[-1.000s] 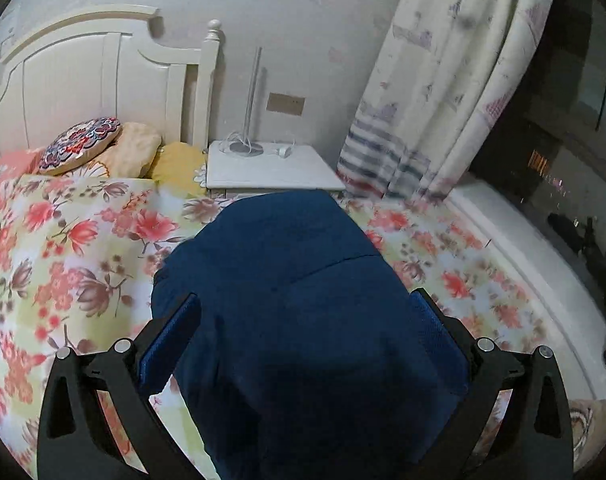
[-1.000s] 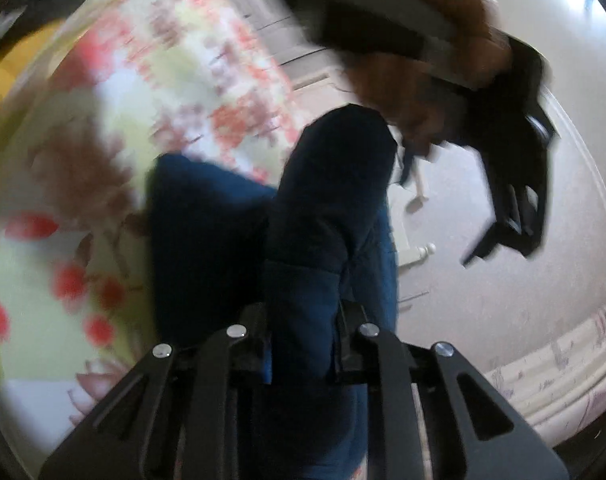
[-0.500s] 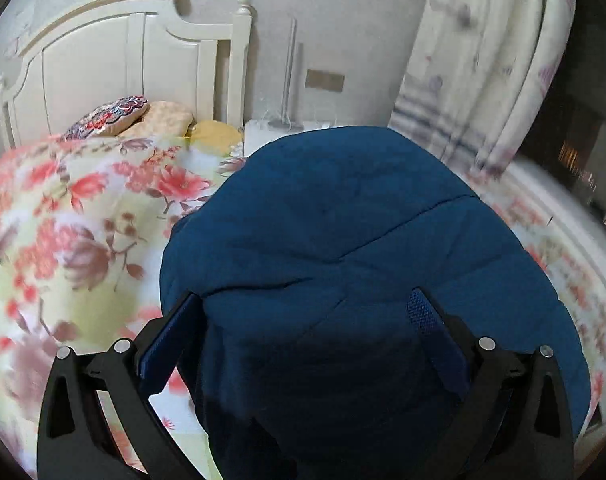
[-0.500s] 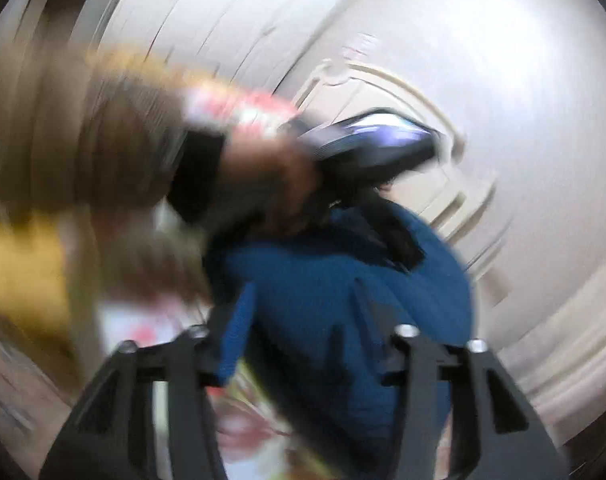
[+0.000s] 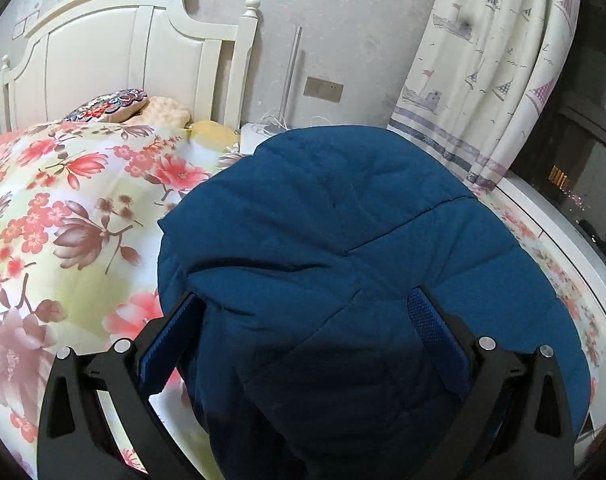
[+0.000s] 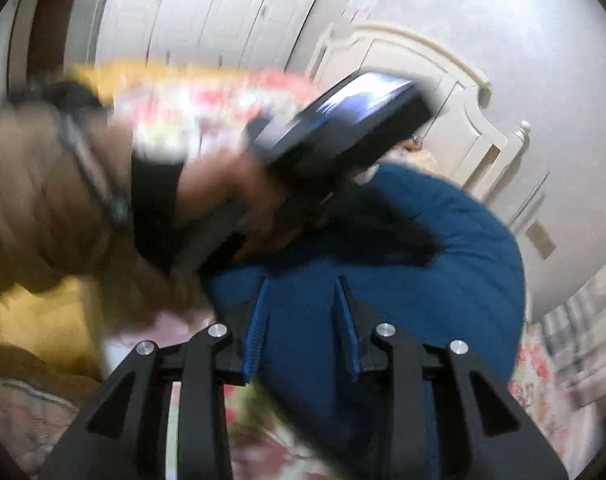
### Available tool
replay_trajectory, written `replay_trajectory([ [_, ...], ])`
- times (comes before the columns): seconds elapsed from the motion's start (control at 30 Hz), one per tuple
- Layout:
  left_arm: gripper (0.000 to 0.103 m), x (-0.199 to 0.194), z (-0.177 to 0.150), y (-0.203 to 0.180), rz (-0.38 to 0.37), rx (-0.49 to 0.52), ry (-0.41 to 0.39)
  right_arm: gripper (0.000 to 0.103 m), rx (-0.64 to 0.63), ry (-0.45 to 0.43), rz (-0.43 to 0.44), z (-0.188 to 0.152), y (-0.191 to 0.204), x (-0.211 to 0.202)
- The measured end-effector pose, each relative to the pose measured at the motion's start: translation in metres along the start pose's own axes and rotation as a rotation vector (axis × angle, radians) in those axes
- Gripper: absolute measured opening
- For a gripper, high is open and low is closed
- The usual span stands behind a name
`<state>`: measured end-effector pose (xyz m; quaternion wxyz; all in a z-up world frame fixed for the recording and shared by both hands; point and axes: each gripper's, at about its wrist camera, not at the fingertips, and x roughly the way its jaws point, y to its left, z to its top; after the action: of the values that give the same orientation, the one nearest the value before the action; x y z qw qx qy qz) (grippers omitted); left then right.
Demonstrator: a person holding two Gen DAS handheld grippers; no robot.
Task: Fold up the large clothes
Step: 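Fold the held jacket edge over the bundle with the right tool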
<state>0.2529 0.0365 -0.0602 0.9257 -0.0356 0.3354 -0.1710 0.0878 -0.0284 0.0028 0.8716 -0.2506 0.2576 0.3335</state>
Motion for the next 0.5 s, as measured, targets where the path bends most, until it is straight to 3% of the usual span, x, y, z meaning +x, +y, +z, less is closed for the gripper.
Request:
replay_trajectory([
  [0.1,0.099,-0.002,-0.001,-0.001,0.023,0.004,-0.017,0.033,0.173,-0.057,-0.039,0.004,-0.071,-0.025],
  [0.23,0.099,-0.007,-0.002,-0.009,0.096,0.039,-0.044,0.035,0.360,0.003,-0.113,0.021,-0.179,0.013],
  [0.37,0.099,-0.007,-0.002,-0.008,0.101,0.035,-0.048,0.039,0.430,0.137,-0.103,0.041,-0.241,0.106],
  [0.4,0.099,-0.007,-0.003,-0.007,0.094,0.028,-0.046,0.044,0.434,0.195,-0.099,0.036,-0.249,0.132],
  [0.47,0.099,-0.006,-0.002,-0.002,0.110,0.002,-0.046,0.045,0.410,0.342,-0.019,0.020,-0.248,0.202],
  [0.5,0.099,-0.004,-0.003,-0.001,0.116,-0.005,-0.041,0.045,0.409,0.360,-0.003,0.021,-0.247,0.224],
])
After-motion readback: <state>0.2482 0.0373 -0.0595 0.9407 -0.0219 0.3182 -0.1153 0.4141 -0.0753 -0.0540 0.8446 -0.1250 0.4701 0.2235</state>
